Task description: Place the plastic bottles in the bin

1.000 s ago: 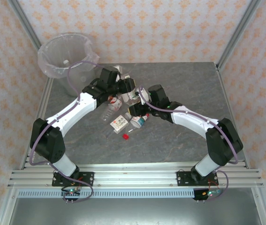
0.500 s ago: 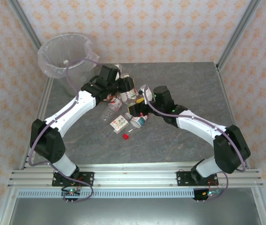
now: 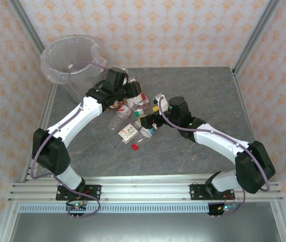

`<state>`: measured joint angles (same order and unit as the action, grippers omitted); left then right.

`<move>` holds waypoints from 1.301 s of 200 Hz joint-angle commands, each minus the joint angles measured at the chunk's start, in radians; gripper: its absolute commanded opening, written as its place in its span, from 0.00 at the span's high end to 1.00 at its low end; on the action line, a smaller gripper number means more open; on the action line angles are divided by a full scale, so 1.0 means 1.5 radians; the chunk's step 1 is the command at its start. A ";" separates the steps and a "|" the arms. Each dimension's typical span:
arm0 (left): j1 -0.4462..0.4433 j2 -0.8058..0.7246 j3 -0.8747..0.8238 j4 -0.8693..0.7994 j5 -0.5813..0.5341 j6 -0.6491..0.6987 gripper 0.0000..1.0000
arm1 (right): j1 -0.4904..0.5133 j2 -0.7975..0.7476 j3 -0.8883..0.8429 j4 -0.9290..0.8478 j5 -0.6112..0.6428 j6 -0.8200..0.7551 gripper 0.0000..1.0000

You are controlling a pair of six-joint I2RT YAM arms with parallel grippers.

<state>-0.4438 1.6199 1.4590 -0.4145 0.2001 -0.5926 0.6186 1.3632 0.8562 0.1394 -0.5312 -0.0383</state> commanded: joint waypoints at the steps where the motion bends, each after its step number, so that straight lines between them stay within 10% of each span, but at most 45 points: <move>1: 0.011 -0.015 0.012 -0.011 -0.035 0.009 0.44 | -0.001 -0.029 -0.012 0.046 0.043 0.001 0.01; 139: 0.086 -0.129 0.008 -0.037 -0.111 0.066 0.44 | -0.001 -0.097 -0.079 0.130 0.326 0.073 0.01; 260: 0.123 -0.175 0.071 0.127 -0.382 0.243 0.42 | -0.001 -0.114 -0.075 0.106 0.334 0.086 0.01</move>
<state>-0.2928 1.3678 1.5101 -0.3542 -0.2161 -0.3290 0.6186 1.2240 0.7517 0.2962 -0.0547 0.0784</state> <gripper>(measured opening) 0.574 0.992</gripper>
